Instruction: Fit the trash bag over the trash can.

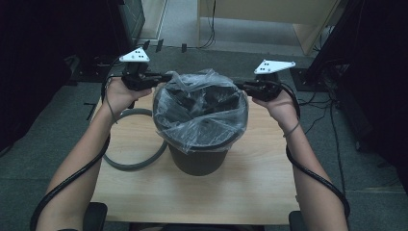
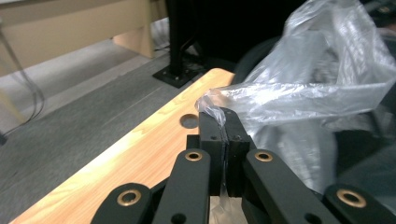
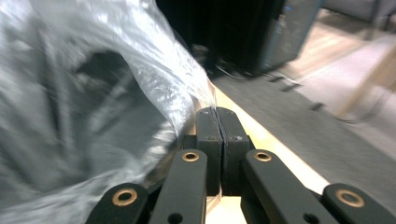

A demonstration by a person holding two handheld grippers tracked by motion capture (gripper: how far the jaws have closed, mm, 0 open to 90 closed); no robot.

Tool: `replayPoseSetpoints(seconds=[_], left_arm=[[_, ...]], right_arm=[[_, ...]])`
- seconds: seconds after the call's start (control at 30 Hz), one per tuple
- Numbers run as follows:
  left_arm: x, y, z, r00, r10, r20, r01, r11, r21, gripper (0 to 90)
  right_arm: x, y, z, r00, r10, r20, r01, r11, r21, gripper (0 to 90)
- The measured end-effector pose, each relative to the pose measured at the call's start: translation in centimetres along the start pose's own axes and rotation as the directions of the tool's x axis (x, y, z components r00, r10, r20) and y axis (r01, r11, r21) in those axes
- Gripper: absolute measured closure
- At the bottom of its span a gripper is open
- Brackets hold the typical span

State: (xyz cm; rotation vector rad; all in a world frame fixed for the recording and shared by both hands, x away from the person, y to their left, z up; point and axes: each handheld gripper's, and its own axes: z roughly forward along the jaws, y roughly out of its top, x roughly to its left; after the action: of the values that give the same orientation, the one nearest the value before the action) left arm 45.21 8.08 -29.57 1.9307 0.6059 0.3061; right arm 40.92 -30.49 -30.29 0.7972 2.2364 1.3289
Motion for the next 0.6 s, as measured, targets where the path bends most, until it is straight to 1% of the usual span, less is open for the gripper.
replayPoseSetpoints(seconds=[0.03, 0.1, 0.17, 0.3, 0.43, 0.47, 0.57, 0.6], left_arm=[[0.1, -0.1, 0.2, 0.9999, -0.011, -0.01, 0.011, 0.9999, 0.011, 89.7], [0.4, -0.4, 0.6, 0.9997, -0.006, -0.025, 0.007, 0.9991, 0.041, 89.7], [0.6, -0.8, 1.0, 0.9995, -0.009, -0.031, 0.01, 0.9984, 0.055, 89.8], [1.0, -1.5, 1.3, 0.9988, -0.035, -0.033, 0.037, 0.9978, 0.055, 89.8], [1.2, -2.1, 1.5, 0.9985, -0.047, -0.027, 0.049, 0.9971, 0.059, 89.8], [1.1, -2.1, 1.6, 0.9985, -0.048, -0.025, 0.05, 0.9974, 0.052, 89.7], [0.9, -2.2, 1.7, 0.9989, -0.046, -0.012, 0.046, 0.9982, 0.038, 89.8], [0.9, -2.2, 1.8, 0.999, -0.045, -0.008, 0.045, 0.998, 0.043, 89.7]], right_arm=[[0.0, -0.1, 0.3, 1.0, -0.002, 0.007, 0.002, 0.9999, 0.01, 89.8], [0.1, -0.3, 0.7, 1.0, 0.001, -0.001, -0.001, 0.9995, 0.03, 90.0], [0.1, -0.5, 1.0, 1.0, 0.0, -0.004, 0.001, 0.9991, 0.042, 90.0], [0.0, -1.2, 1.3, 0.9998, 0.015, -0.01, -0.014, 0.9981, 0.059, 90.0], [-0.1, -2.4, 1.7, 0.9991, 0.037, -0.021, -0.035, 0.996, 0.082, 90.0], [-0.1, -2.6, 1.7, 0.9983, 0.051, -0.027, -0.048, 0.995, 0.087, 90.0], [0.0, -3.2, 2.0, 0.9961, 0.073, -0.051, -0.067, 0.9927, 0.1, 90.0], [0.0, -3.5, 2.2, 0.9947, 0.079, -0.066, -0.071, 0.9916, 0.108, 90.0]])
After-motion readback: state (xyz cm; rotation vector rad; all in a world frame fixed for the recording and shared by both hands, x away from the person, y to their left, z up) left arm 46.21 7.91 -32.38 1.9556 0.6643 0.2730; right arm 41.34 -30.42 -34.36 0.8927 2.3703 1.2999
